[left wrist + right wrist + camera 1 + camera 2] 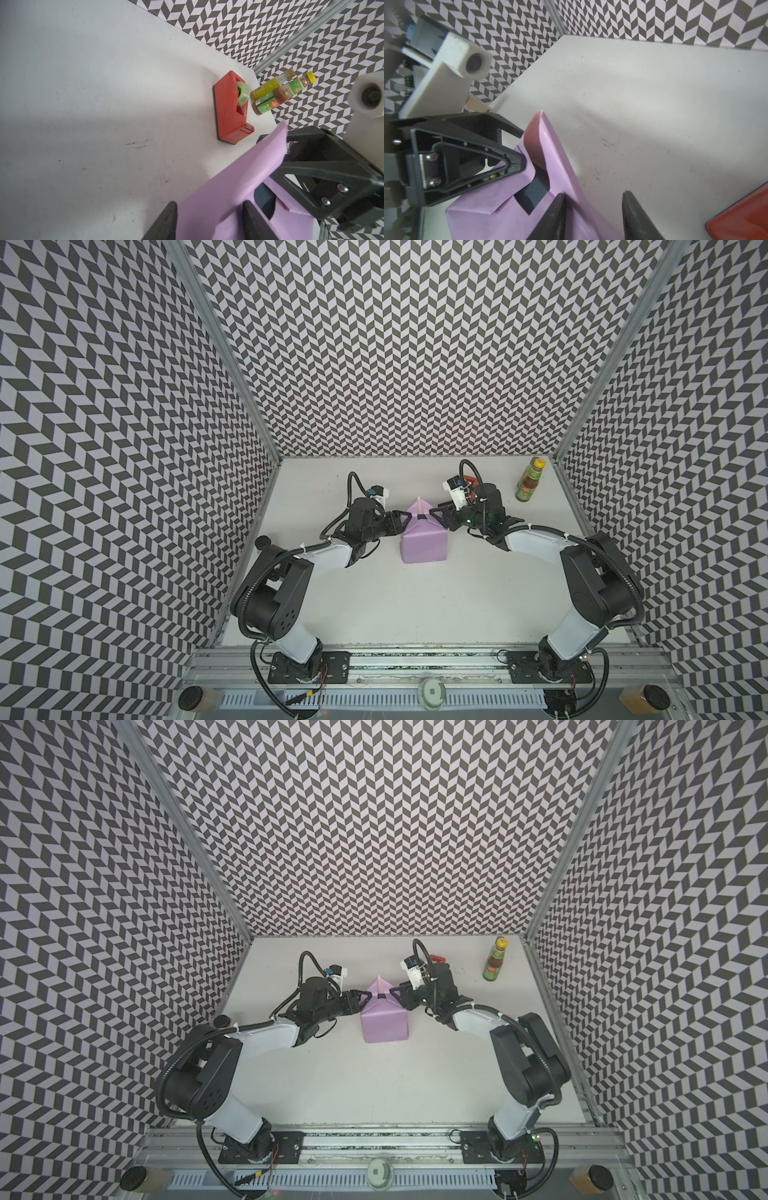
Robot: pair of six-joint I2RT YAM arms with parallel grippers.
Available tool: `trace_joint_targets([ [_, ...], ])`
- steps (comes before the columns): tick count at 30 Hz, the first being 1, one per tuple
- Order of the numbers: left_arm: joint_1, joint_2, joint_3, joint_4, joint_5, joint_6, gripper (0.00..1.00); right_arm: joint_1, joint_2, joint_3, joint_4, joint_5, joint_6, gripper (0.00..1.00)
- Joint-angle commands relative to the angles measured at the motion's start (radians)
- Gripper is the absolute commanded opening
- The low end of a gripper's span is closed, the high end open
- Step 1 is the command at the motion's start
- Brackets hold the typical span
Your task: Wrap the gift box in paper
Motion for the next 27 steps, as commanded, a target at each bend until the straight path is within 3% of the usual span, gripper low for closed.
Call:
trace_joint_targets([
  [1,-0.009,0.016,-0.033,-0.127,-0.004,0.028,0.51,0.009,0.051,0.056,-0.074,-0.062,-0.175,0.42],
  [12,-0.008,0.008,-0.033,-0.138,-0.011,0.038,0.51,0.003,0.122,0.201,-0.224,-0.214,-0.378,0.28],
  [27,-0.007,0.006,-0.005,-0.151,-0.014,0.033,0.53,-0.032,0.118,0.210,-0.231,-0.311,-0.424,0.03],
])
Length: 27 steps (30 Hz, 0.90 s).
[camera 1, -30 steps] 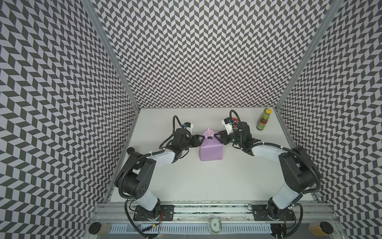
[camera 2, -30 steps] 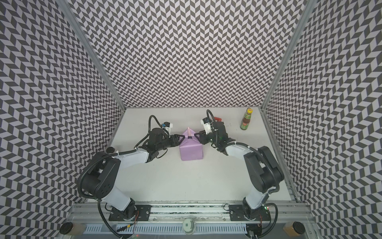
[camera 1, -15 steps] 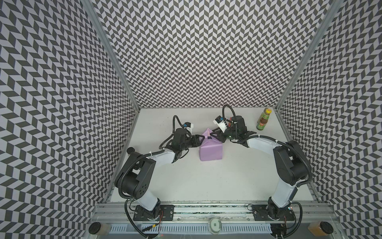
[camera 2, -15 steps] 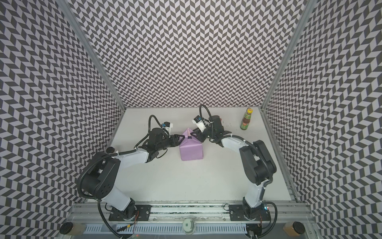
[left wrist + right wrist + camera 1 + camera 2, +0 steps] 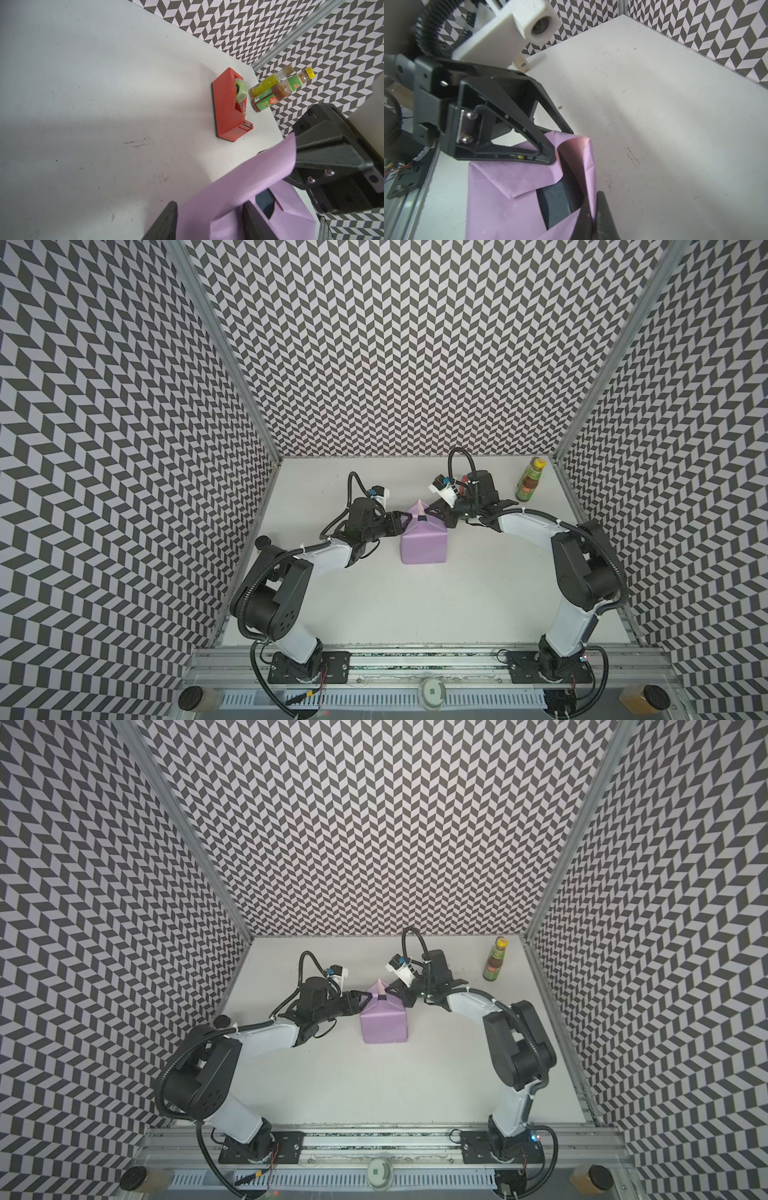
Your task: Wrap the gift box in paper
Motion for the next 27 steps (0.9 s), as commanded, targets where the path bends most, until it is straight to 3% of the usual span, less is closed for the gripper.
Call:
trace_joint_targets([
  [1,-0.007,0.008,-0.005,-0.137,-0.013,0.020,0.53,-0.002,0.012,0.004,0.017,-0.046,-0.044,0.02],
  [7,-0.007,-0.002,0.049,-0.197,-0.017,0.061,0.58,-0.005,0.002,-0.002,0.037,-0.048,-0.060,0.00],
  [14,0.002,0.027,0.164,-0.379,-0.035,0.195,0.62,-0.010,-0.004,0.003,0.038,-0.069,-0.085,0.00],
  [21,0.014,0.052,0.251,-0.475,0.005,0.458,0.63,-0.020,0.002,0.017,0.018,-0.104,-0.109,0.00],
  [27,0.036,0.093,0.316,-0.506,0.011,0.611,0.62,-0.021,0.005,0.021,0.017,-0.120,-0.118,0.00],
])
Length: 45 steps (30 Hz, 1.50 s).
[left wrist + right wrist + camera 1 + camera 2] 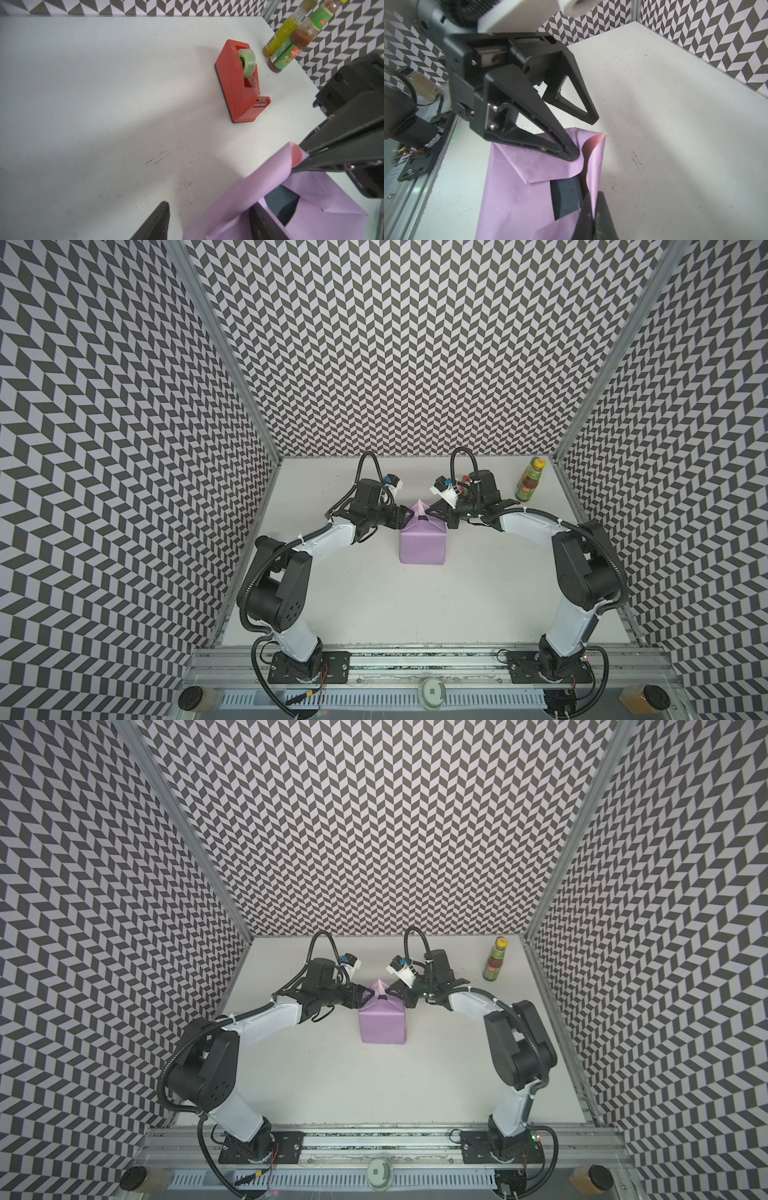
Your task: Wrap the gift box in paper
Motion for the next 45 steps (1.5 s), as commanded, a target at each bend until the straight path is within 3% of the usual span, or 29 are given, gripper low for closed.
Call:
trace_joint_targets([
  [1,0.017,0.031,0.029,-0.071,0.020,0.147,0.62,-0.002,0.006,0.022,0.023,-0.051,-0.050,0.00],
  [25,0.020,-0.085,-0.065,0.012,0.120,0.046,0.61,0.013,-0.107,-0.170,0.280,-0.020,-0.064,0.00],
  [31,0.022,-0.104,-0.054,-0.012,0.131,0.148,0.61,0.016,-0.135,-0.206,0.332,-0.010,-0.079,0.00],
  [40,0.028,-0.157,-0.061,-0.032,0.177,0.467,0.59,0.027,-0.137,-0.232,0.367,-0.001,-0.110,0.00],
  [45,0.044,-0.149,-0.058,-0.089,0.168,0.558,0.55,0.027,-0.137,-0.233,0.376,-0.004,-0.104,0.00],
])
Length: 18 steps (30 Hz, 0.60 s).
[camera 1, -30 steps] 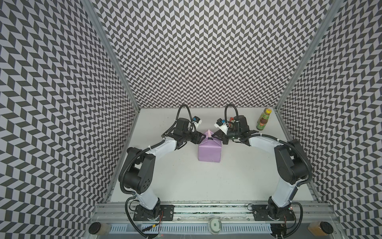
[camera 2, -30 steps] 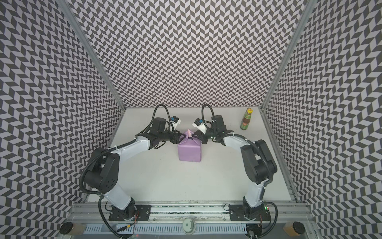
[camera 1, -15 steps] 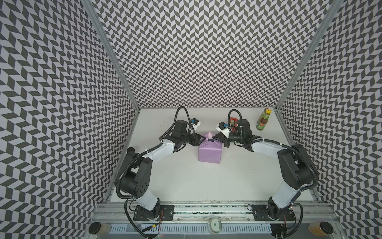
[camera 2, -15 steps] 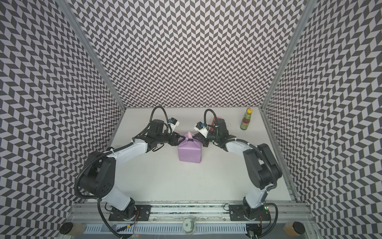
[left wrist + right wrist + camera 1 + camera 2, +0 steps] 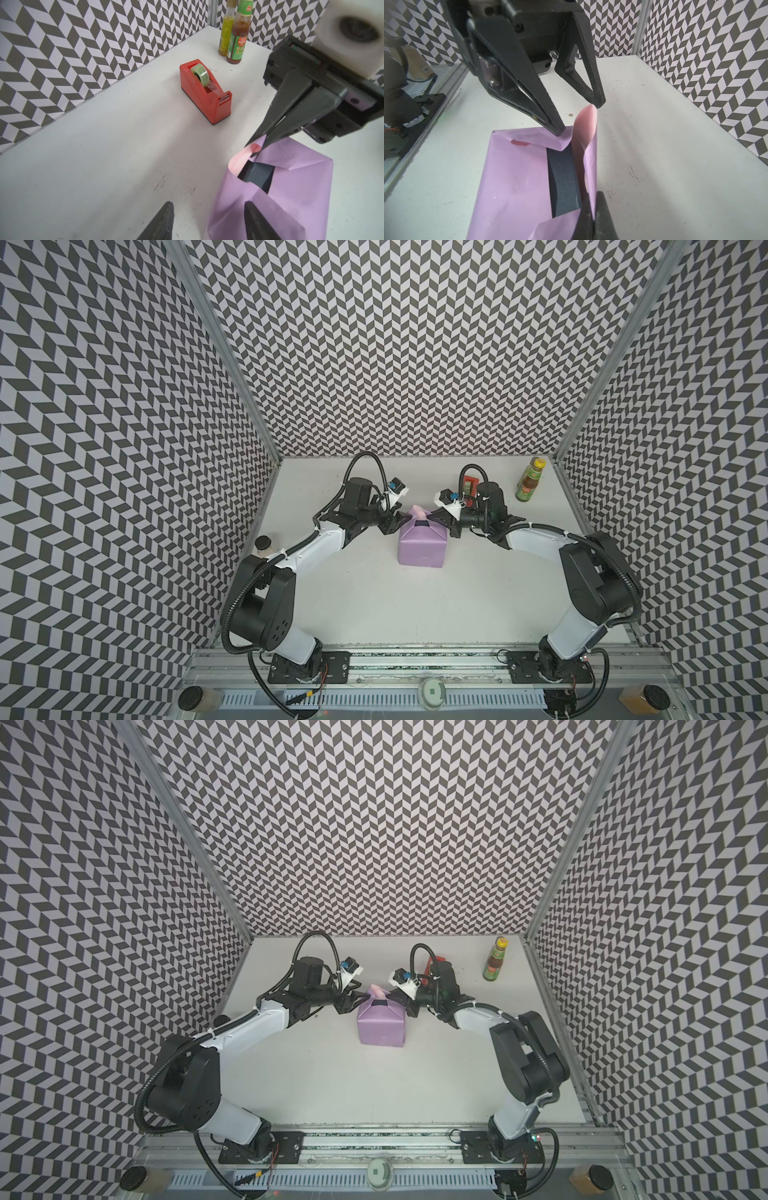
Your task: Wrap the gift box in paper
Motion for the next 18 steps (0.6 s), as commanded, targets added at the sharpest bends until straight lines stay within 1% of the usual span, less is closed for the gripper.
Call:
trace_joint_targets([
  [1,0.017,-0.009,-0.006,-0.056,0.017,0.143,0.55,0.007,-0.029,-0.008,0.072,-0.011,-0.037,0.00],
  [5,0.025,0.007,-0.002,-0.065,0.014,0.188,0.54,0.008,-0.028,-0.008,0.077,-0.014,-0.034,0.00],
  [8,0.025,0.032,0.024,-0.076,0.057,0.219,0.55,0.010,-0.024,-0.008,0.080,-0.015,-0.033,0.00],
  [12,0.025,0.077,0.059,-0.077,0.081,0.262,0.56,0.012,-0.024,-0.007,0.083,-0.018,-0.031,0.00],
  [16,0.025,0.125,0.109,-0.122,0.132,0.322,0.54,0.013,-0.024,-0.007,0.080,-0.017,-0.034,0.00],
  [18,0.025,0.137,0.121,-0.148,0.141,0.366,0.51,0.013,-0.026,-0.008,0.078,-0.014,-0.036,0.00],
])
